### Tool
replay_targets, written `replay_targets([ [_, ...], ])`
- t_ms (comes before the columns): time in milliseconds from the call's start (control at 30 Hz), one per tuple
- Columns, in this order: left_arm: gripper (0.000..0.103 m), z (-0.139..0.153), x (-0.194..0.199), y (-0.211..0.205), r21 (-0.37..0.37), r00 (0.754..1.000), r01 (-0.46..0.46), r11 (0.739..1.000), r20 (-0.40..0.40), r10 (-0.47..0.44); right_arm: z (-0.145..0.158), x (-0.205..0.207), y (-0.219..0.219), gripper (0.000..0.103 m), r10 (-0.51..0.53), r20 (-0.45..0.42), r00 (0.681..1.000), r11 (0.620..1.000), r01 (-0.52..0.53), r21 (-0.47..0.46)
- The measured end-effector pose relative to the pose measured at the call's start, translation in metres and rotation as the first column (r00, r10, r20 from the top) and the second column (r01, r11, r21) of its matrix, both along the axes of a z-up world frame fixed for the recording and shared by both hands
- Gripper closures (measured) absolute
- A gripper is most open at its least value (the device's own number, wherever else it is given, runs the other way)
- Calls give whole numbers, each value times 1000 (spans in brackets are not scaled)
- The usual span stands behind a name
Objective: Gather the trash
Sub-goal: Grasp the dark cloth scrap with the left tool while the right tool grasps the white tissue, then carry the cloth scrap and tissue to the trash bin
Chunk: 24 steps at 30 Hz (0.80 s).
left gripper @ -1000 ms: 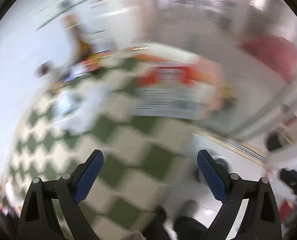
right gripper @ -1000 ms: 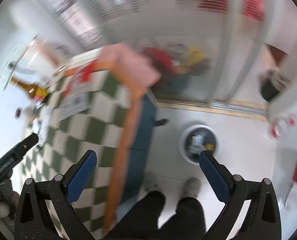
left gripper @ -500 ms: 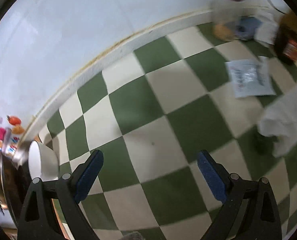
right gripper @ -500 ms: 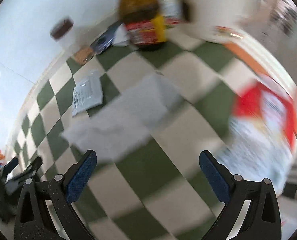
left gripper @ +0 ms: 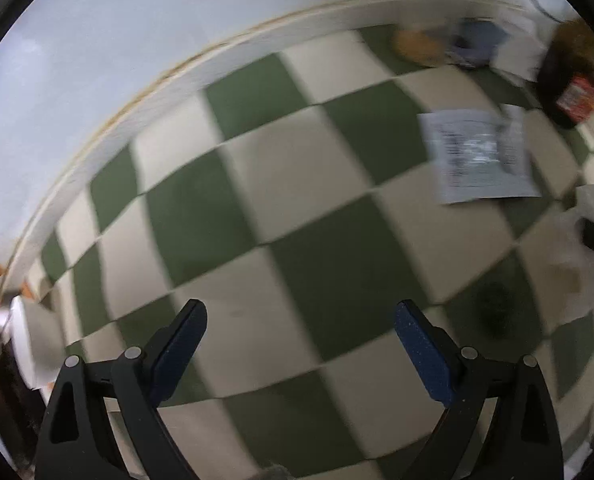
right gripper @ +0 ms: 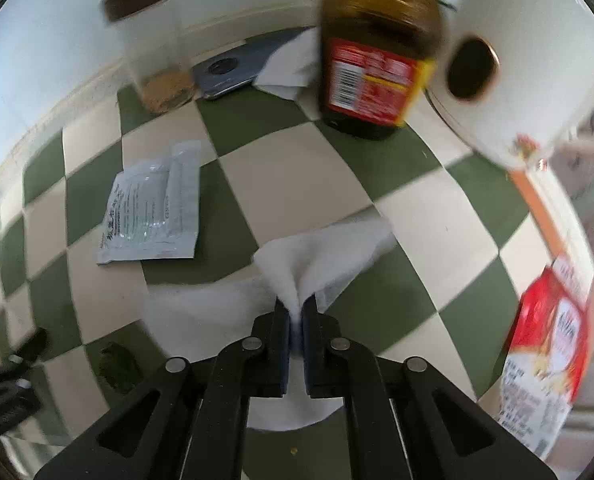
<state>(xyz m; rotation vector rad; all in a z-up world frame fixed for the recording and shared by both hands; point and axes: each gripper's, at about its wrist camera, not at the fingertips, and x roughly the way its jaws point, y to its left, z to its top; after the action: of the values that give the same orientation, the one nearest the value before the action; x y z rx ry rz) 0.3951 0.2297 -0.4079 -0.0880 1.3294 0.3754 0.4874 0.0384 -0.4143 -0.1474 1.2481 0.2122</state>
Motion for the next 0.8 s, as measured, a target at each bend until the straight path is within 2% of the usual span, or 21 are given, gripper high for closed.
replay_targets([
  [33,7,1,1,-4,-12,1000,11,1000,7,-11,4,1,-11,98,-23,14,1000,1000,23,6],
  [167,8,3,8,-30,-169,996,78,982,59,-69,17,6,-56,98,-122,21,992,991,121,51],
  [233,8,1,13,-42,-210,993,107,972,66,-95,21,6,-73,98,-151,29,988,988,149,51],
  [267,13,-3,16,-49,-217,991,126,968,67,-115,22,6,-80,98,-160,31,987,986,159,48],
  [300,21,-6,18,-54,-218,989,143,965,63,-132,23,5,-86,98,-167,33,985,985,166,45],
  [333,44,-9,19,-57,-216,988,152,964,54,-144,24,7,-94,98,-173,35,984,984,171,45],
  [367,49,-12,20,-62,-190,987,163,968,41,-158,27,7,-93,98,-178,36,983,983,176,46],
  [400,59,-11,21,-65,-174,984,180,968,46,-174,29,5,-98,98,-187,38,982,981,185,50],
  [433,78,-10,20,-66,-149,982,188,971,44,-184,31,3,-101,98,-193,40,980,980,191,55],
  [467,88,-9,20,-65,-151,981,194,969,45,-189,33,1,-105,98,-201,43,979,978,198,62],
  [533,89,-8,18,-61,-153,982,187,970,42,-183,41,-3,-115,98,-214,50,976,974,209,83],
  [633,89,5,12,-60,-101,980,196,975,64,-190,56,-9,-124,98,-233,66,970,967,224,121],
  [700,89,18,7,-57,-76,975,209,975,88,-202,68,-15,-129,98,-243,81,967,962,229,149],
  [800,89,49,2,-82,-25,963,239,971,135,-234,91,-26,-139,98,-263,109,959,952,239,193],
])
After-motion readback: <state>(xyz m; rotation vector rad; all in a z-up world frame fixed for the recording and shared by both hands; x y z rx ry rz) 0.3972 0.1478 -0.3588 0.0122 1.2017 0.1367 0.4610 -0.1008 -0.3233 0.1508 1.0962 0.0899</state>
